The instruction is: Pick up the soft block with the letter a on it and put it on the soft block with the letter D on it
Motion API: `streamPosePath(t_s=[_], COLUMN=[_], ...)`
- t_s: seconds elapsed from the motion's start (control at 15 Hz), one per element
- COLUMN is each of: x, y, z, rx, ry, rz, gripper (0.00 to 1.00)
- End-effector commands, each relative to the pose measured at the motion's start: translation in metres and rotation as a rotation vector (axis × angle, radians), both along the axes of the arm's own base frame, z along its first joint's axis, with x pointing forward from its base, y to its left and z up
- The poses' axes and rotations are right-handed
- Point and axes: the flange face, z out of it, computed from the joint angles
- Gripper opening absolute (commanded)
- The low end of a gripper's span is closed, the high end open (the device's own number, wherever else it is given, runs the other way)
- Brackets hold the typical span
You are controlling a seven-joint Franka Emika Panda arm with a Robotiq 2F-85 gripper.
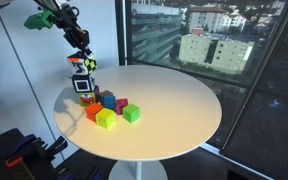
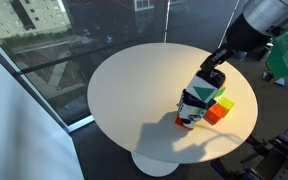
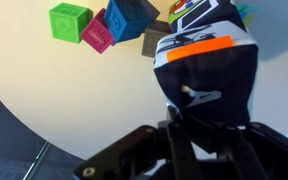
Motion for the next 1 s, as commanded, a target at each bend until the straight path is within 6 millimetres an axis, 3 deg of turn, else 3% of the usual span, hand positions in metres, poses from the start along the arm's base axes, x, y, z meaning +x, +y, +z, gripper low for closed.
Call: streamPosePath(t_s=[0.0, 0.33, 0.47, 0.93], x=[0.0, 0.001, 0.0016, 0.0044], y=[0.0053, 0.0089, 0.0079, 0.0017], z=[-0.0037, -0.0112, -0.0131, -0.0094], rx=[-0.01, -0.014, -0.016, -0.013], ry=[0.018, 0.036, 0.041, 0.035], rz=[0.043, 0.059, 0.058, 0.045], gripper=[0.04, 0.06, 0.33, 0.87])
